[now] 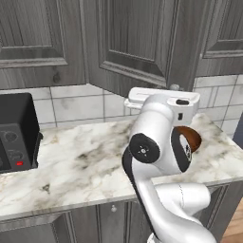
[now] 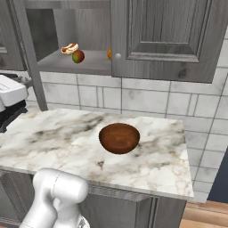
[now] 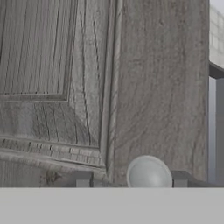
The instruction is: Open the cabinet. Pick the mango and orange from the cabinet and place them into the bowl. Then close the cabinet.
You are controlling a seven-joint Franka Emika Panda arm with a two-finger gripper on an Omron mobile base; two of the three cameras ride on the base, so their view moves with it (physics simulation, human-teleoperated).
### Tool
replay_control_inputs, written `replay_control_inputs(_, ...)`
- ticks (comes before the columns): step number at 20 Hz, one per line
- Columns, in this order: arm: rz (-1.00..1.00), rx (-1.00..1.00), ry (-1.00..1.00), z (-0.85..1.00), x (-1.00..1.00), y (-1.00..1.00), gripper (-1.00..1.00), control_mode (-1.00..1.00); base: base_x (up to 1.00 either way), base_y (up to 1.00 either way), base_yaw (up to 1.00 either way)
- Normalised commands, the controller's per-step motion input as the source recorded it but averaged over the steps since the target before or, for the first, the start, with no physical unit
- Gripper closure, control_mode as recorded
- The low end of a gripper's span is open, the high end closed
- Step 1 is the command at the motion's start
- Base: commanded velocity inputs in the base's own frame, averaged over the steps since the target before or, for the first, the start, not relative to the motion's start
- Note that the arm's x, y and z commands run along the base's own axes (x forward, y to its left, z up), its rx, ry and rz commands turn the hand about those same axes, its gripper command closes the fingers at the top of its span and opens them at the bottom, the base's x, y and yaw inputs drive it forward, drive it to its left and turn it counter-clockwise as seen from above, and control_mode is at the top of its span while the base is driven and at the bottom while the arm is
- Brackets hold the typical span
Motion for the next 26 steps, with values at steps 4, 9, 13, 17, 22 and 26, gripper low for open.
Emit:
replay_control_inputs(4,0.0,0.0,-0.05,0.01,-0.05,0.0,-1.0,-1.0,0.0,0.0,0.0)
replay_control_inputs(9,-0.04,0.0,-0.17,0.06,-0.59,0.0,-1.0,-1.0,0.0,0.0,0.0)
replay_control_inputs(13,-0.09,0.0,-0.11,0.01,-0.73,0.03,-1.0,-1.0,0.0,0.0,0.0)
replay_control_inputs(17,-0.18,0.04,-0.05,0.0,-0.95,-0.04,-1.0,-1.0,0.0,0.0,0.0)
replay_control_inputs(22,-0.09,0.22,-0.02,0.05,-1.0,-0.51,-1.0,-1.0,0.0,0.0,0.0)
replay_control_inputs(26,0.0,0.26,-0.04,0.07,-0.87,-0.77,-1.0,-1.0,0.0,0.0,0.0)
